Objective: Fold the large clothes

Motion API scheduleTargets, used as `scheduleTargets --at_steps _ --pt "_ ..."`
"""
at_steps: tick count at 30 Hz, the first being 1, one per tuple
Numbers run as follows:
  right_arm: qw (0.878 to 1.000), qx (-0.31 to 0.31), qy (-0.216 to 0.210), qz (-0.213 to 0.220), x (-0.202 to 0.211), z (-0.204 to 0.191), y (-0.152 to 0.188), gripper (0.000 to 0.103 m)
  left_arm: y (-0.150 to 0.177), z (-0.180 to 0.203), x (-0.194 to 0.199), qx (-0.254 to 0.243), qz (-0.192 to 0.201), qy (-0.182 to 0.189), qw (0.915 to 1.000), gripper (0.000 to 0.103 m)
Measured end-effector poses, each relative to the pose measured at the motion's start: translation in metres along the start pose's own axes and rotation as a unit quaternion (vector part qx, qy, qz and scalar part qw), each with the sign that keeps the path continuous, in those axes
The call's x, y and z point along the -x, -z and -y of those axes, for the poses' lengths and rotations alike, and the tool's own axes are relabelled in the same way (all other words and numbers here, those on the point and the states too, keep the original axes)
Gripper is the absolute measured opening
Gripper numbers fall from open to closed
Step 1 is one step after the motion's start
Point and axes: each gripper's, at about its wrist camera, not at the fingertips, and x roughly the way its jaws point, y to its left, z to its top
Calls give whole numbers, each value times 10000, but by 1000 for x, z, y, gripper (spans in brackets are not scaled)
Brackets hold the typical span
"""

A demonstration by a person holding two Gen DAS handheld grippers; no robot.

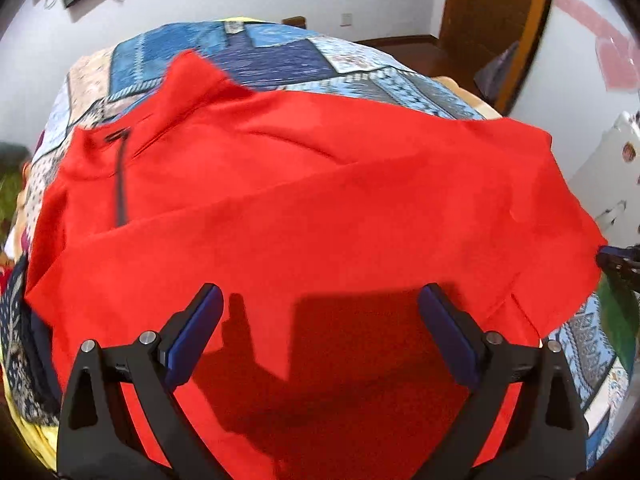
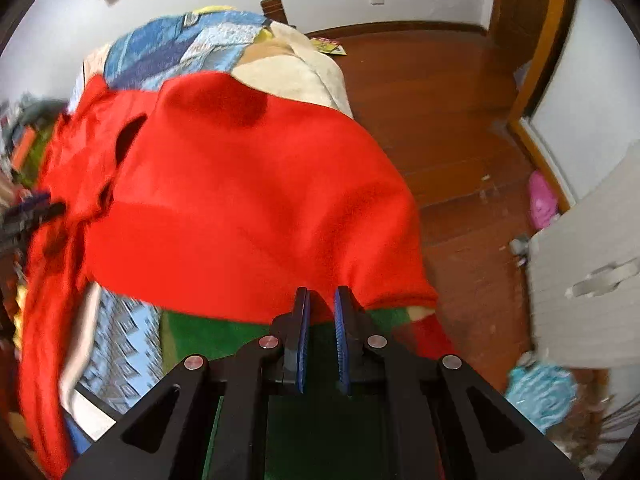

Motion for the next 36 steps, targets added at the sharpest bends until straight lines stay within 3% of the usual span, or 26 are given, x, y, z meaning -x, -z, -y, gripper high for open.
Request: scheduleTargets --at_steps 3,5,11,12,13,14,15,17,20,24,27,29,34,36 --pt "9985 379 390 8 -1 -4 7 8 -4 12 -20 -97 -207 -7 9997 100" --pt "9958 557 723 27 -2 -6 13 8 -3 18 -25 -156 -101 -152 9997 103" --pt "9944 496 923 115 6 2 26 8 -2 18 -29 -251 -33 -202 9995 103" --pt "9940 479 977 102 7 3 28 16 -2 19 -30 -256 -34 -219 9994 103" --pt "9917 470 1192 88 9 4 31 34 -2 20 -30 -275 -32 -244 9993 103" --pt "9807 469 1896 124 10 11 34 91 -2 20 -30 -288 -33 -252 9993 103" --pt "9779 428 2029 276 15 19 38 103 -3 20 -29 -288 -37 -251 9993 103" --pt "9904 -202 1356 194 24 45 44 102 -3 20 -24 -299 -25 -272 9992 103" --pt "9921 -1111 443 380 41 73 51 102 -2 23 -17 -384 68 -344 9986 103" --pt "9764 -1930 -880 406 38 81 45 102 0 25 2 -388 258 -302 9985 103" --pt "9636 -2189 -1504 296 17 75 34 102 1 25 21 -308 427 -40 9986 103" --pt "9564 -2329 -1753 166 -3 67 26 98 1 24 32 -267 522 93 9982 103" --pt "9482 -2655 -1718 294 -25 56 7 97 0 22 46 -243 672 198 9972 103" --pt "9414 -2884 -1721 324 -34 59 -2 88 -1 19 48 -204 697 202 9972 103"
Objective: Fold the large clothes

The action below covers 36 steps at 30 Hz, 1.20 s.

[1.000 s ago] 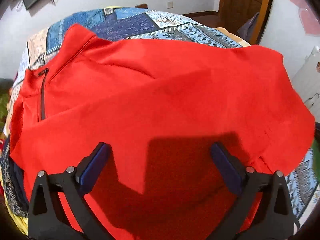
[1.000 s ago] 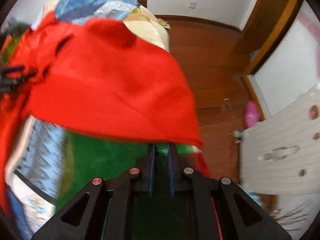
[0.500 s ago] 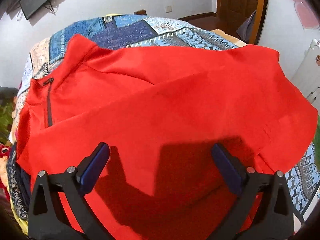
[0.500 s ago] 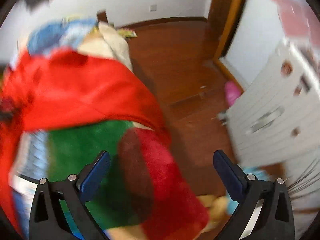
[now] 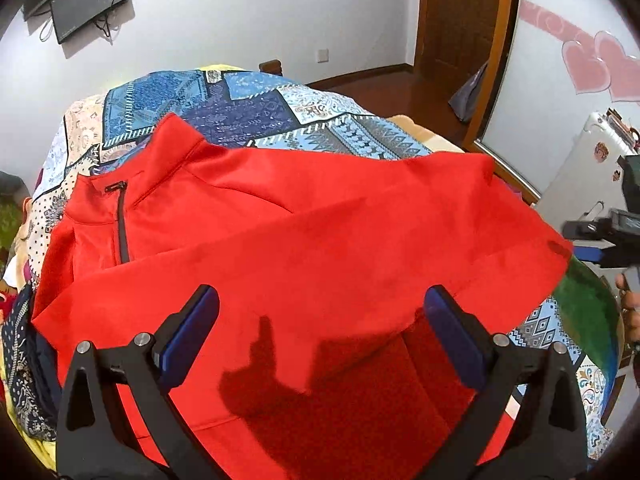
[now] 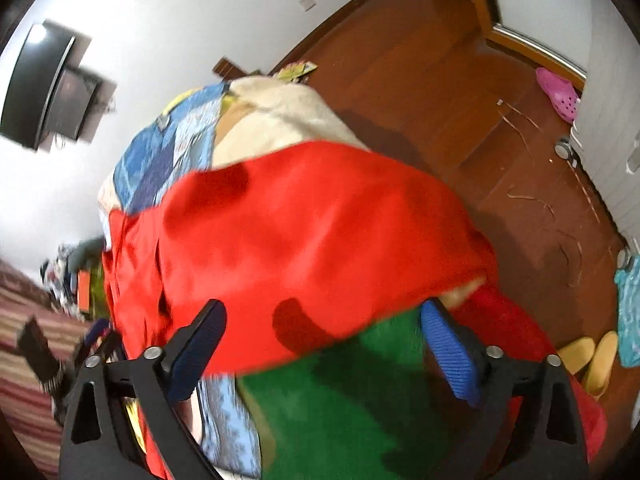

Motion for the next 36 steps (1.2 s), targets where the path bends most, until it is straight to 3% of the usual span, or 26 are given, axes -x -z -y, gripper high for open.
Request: scheduleTargets --at_steps 4,9,12,19,26,31,36 --pt "9990 -432 51 85 -17 10 -24 69 -2 -6 3 105 69 20 9999 103" --pt "9964 -363 612 461 -29 5 -46 24 -1 -12 7 108 119 -43 9999 103" --pt "9948 -14 738 709 -23 -13 -49 15 1 -17 12 134 180 -130 9997 103" --pt "9815 1188 547 1400 35 -99 -45 12 5 -32 26 319 297 -177 9989 103" --pt "9558 2280 101 1853 89 -213 -16 9 13 -56 58 627 564 -167 9963 103" --pt "9499 2539 -497 1756 86 -274 24 9 24 -83 86 762 754 -238 9939 103" --pt "9464 2864 -764 1281 40 -324 76 9 42 -112 110 848 836 -415 9920 103"
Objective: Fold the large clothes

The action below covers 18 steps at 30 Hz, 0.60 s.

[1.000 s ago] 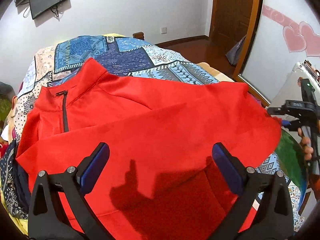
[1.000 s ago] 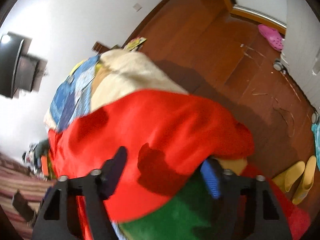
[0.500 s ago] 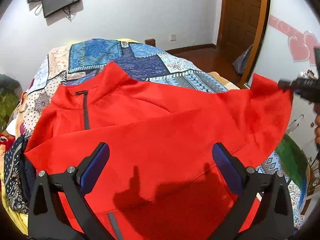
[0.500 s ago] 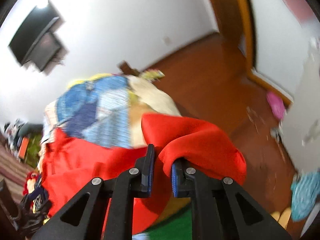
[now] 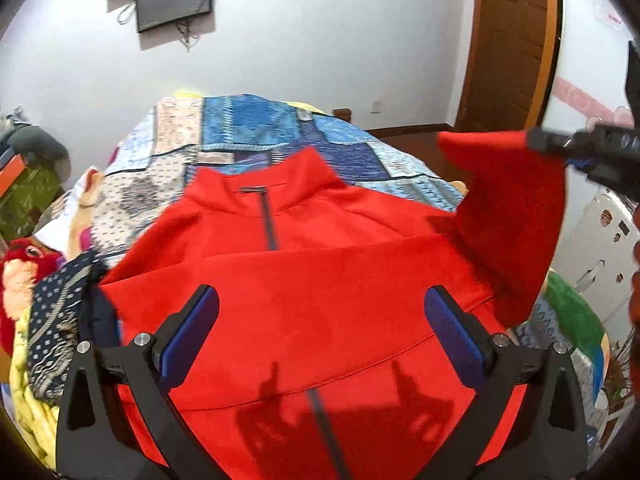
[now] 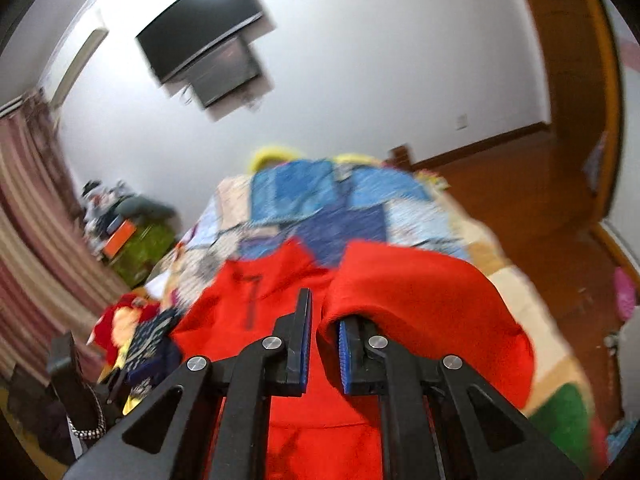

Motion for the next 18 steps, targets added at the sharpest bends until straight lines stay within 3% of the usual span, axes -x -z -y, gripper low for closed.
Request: scheduleTargets --at_steps 5,10,13,17,18 --pt "9967 87 -163 -794 -67 -40 39 9 16 -38 17 174 9 -197 9997 103" --pt "9875 224 5 -1563 -117 -53 82 9 32 -68 24 420 -57 -303 9986 103" --pt "9790 302 184 -2009 -132 -53 106 9 40 -80 25 533 -87 -334 9980 103" --pt "9520 -52 516 -3016 -148 -36 140 9 47 -88 28 628 -116 -347 9974 103" --pt "9512 -173 472 -3043 -146 -33 143 9 47 -88 29 642 -120 -338 9973 103"
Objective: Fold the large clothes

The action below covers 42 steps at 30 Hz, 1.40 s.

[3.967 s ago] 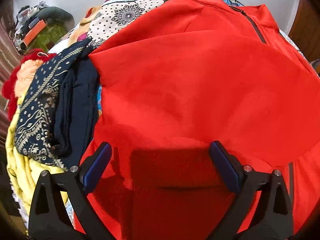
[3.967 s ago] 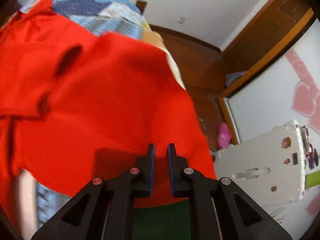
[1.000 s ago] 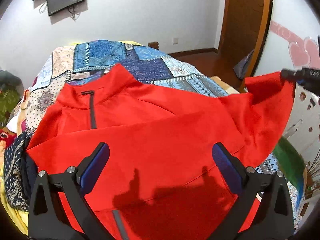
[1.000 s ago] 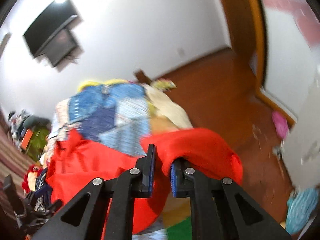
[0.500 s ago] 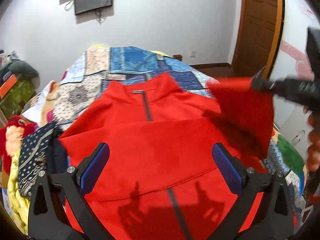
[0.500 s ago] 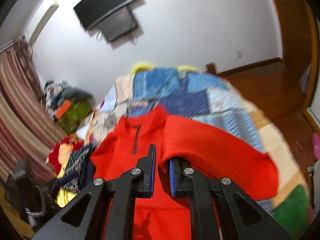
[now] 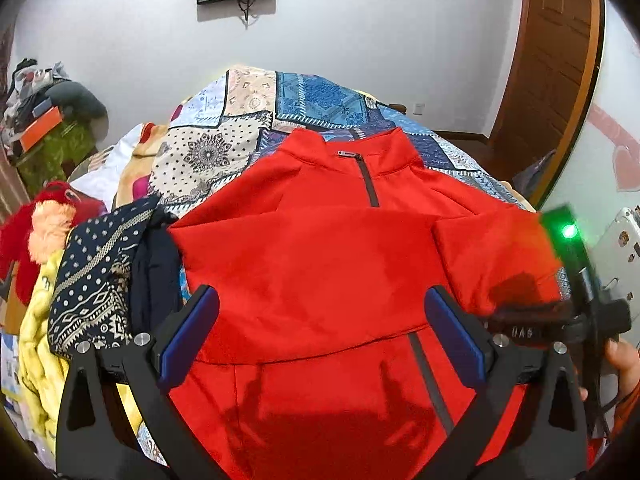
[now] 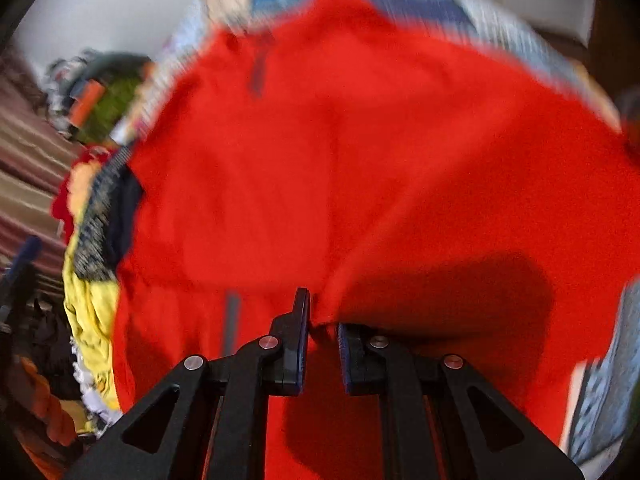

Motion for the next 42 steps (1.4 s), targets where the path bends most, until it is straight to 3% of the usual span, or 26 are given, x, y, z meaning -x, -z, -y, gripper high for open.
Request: scheduleTargets --at_steps 5,11,19,24,30,39,42 --pt "9998 -102 -177 -76 15 9 21 10 3 3 8 -32 -2 32 10000 103" --pt "9994 292 -187 -24 50 9 39 10 3 18 21 -218 69 43 9997 103" --pt "9908 792 347 1042 125 19 51 10 -6 55 20 -459 -25 215 9987 103" --pt "9782 799 928 1675 170 58 55 10 -15 102 5 -868 -138 357 9955 103" --pt "9718 281 1176 2024 203 132 63 10 -22 186 -27 -1589 -374 625 9846 103" --pt "9681 -467 1336 2067 209 221 76 10 -15 313 -95 -2593 -853 1023 9565 102" --pt "9689 -632 1288 2014 205 240 80 9 -9 341 -117 -2955 -980 1046 9445 86"
